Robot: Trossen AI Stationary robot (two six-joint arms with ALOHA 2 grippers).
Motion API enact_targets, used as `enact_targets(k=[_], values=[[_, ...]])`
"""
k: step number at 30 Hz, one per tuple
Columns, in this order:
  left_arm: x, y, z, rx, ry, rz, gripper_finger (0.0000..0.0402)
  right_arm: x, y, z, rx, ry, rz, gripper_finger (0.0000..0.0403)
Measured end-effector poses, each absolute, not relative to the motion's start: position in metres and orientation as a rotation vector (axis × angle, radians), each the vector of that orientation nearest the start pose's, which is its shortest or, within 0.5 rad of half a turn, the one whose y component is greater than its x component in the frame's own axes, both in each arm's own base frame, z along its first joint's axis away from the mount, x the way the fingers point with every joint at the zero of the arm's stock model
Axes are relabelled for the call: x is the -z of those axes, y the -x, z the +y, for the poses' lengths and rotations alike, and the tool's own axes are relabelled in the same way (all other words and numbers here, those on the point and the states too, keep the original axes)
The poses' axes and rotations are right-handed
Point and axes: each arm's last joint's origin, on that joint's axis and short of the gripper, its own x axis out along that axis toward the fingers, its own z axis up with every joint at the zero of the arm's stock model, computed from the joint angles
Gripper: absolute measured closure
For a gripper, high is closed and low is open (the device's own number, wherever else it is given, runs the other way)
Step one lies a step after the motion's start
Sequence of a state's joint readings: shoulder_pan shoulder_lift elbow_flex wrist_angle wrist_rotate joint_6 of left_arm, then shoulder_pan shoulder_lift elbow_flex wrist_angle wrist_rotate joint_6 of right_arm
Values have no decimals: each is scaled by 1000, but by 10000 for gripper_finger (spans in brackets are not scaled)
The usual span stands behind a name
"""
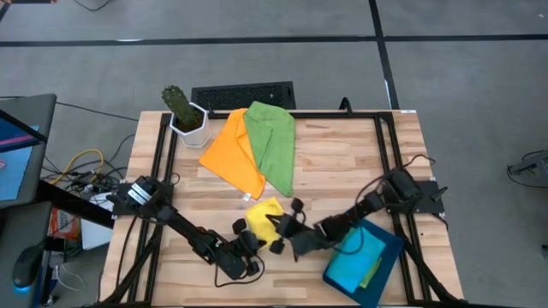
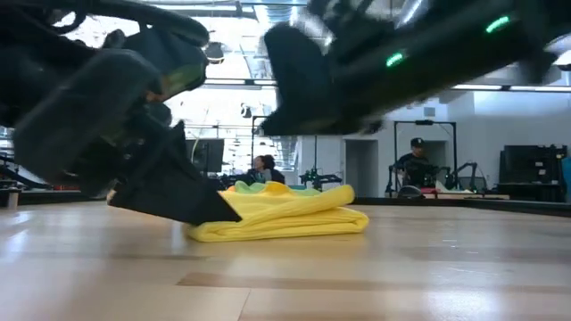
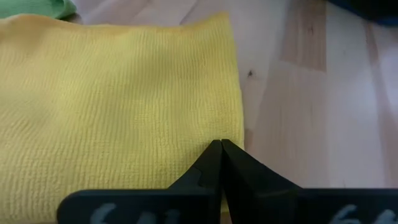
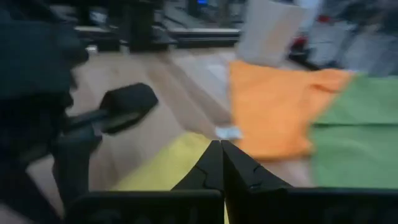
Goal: Fold microfiber towels
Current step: Fold the yellow microfiber towel
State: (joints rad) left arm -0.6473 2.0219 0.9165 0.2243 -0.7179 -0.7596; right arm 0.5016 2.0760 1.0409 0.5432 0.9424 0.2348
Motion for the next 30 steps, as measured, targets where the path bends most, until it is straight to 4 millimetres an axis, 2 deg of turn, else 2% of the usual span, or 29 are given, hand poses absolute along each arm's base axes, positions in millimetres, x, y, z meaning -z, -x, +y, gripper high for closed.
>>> enact_targets(k=[4, 9, 13, 17, 22, 25, 30], values=[[-86, -287, -201, -303, 145, 654, 402, -93, -378, 153, 402, 83, 322, 383], [-91, -277, -204, -290, 118, 702, 401, -59, -387, 126, 445, 42, 382, 385], [-90, -266, -207, -315, 116, 747, 401, -50, -389, 118, 491, -31, 370, 390], [-92, -256, -211, -332, 112, 761, 401, -55, -387, 120, 524, -13, 364, 383], [-103, -245, -214, -311, 103, 790, 402, -78, -383, 128, 600, 74, 312, 386], [-114, -239, -215, -302, 103, 779, 401, -95, -383, 141, 489, 87, 283, 388], [-130, -239, -215, -306, 115, 702, 401, -104, -382, 165, 195, 67, 219, 378]])
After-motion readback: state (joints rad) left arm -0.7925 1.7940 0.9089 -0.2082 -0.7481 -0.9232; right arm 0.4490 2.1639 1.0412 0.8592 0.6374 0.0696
